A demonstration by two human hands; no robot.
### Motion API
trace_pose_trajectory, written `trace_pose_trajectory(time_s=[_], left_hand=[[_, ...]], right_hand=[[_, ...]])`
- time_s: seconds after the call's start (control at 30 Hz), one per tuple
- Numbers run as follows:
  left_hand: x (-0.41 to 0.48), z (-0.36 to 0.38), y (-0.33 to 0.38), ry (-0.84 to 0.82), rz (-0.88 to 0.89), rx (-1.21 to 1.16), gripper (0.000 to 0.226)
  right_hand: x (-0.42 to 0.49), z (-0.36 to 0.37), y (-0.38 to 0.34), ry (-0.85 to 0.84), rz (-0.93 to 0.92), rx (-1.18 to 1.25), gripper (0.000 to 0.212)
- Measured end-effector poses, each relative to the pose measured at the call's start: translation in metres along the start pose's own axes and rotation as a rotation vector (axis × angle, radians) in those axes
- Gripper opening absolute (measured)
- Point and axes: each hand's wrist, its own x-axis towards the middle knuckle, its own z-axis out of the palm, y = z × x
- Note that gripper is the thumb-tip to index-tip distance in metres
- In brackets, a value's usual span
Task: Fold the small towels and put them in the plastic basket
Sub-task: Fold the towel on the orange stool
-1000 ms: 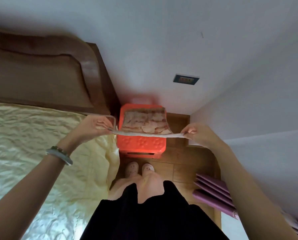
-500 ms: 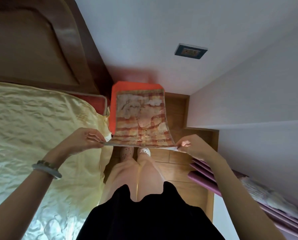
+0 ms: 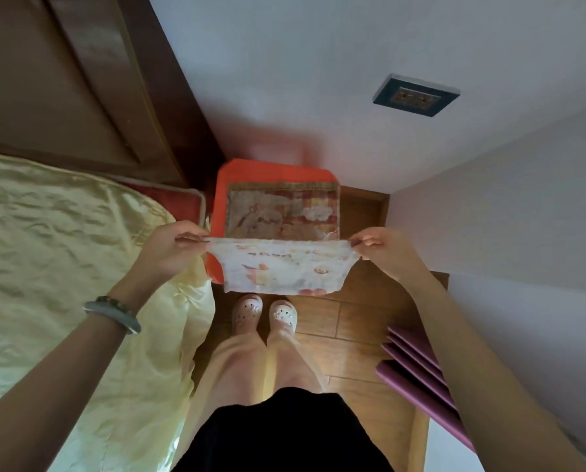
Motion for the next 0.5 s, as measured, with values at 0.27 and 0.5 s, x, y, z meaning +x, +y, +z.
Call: trace_pose_trajectory(time_s=[0.27, 0.5], left_hand=[[0.074, 0.018, -0.006, 0.144, -0.009, -0.050, 0.028], [0.135, 0.022, -0.016, 0.127, 0.012, 0.000, 0.025]], right_hand=[[0.094, 0.004, 0.010, 0.108, 0.035, 0.160, 0.016], [0.150, 0.012, 0.016, 0.215, 0.004, 0.214, 0.014]])
